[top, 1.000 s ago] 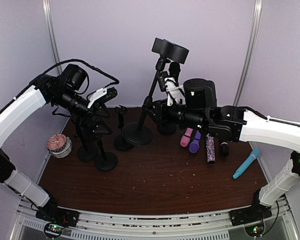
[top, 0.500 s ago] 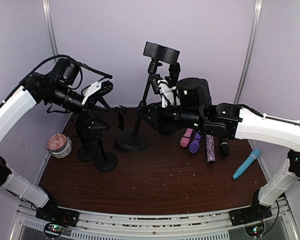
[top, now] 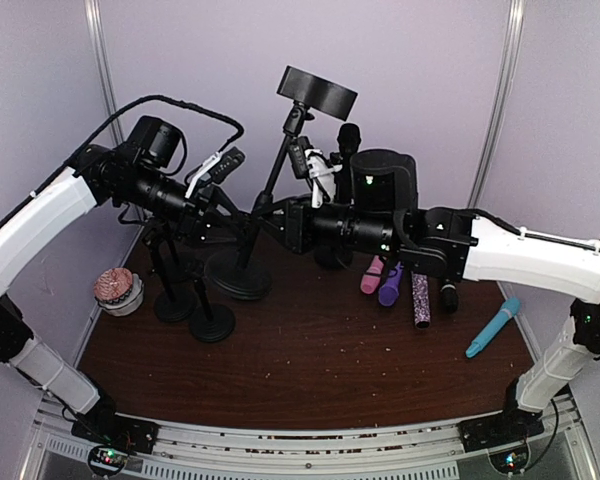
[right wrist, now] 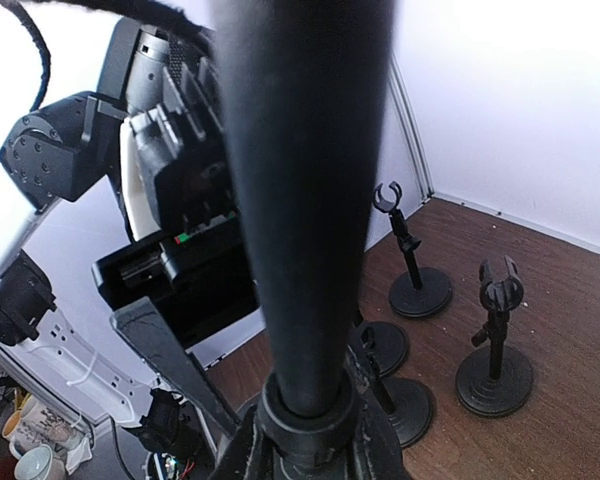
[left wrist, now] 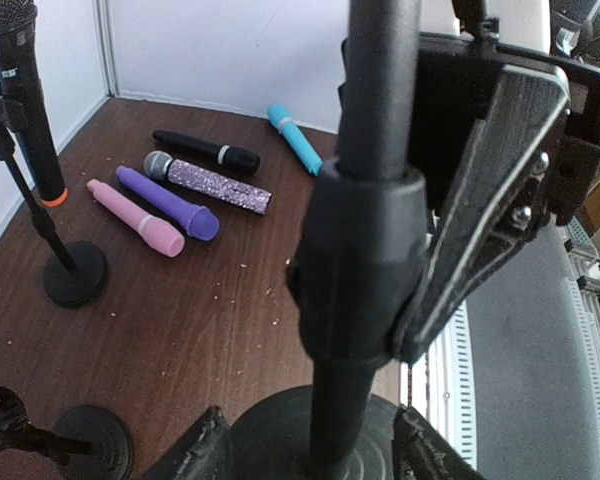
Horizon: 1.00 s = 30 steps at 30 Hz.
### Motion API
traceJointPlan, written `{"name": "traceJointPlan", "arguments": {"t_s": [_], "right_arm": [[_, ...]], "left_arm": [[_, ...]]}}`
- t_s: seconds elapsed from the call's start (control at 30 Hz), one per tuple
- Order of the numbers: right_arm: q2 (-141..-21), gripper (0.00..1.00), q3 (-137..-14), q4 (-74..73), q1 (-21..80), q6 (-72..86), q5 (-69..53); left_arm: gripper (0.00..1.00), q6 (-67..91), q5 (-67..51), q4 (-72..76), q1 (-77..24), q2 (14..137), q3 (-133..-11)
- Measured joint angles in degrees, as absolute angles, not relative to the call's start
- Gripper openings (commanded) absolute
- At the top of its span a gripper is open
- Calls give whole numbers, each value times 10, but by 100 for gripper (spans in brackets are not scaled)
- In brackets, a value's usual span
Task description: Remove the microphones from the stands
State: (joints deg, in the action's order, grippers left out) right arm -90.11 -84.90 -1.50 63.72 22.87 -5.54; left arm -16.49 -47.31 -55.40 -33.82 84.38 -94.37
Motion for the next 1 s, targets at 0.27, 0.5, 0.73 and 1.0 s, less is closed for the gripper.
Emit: {"name": "traceJointPlan", "arguments": {"t_s": [0.27,0.5,0.73,1.0], "right_arm": [[-919,0,-870,-4,648,229,-50],[-920,0,-883,-5,652,235,-41],[-919,0,-884,0,653,236,-43],[-900,0,-873,33,652,238,-97]], "left_arm": [[37,-151,-515,-540,-347,844,-916],[0,-158,-535,-533,-349,842,-903],[0,-160,-553,-531,-348,842,-903],[0,-138,-621,-538,-349,843,-925]]}}
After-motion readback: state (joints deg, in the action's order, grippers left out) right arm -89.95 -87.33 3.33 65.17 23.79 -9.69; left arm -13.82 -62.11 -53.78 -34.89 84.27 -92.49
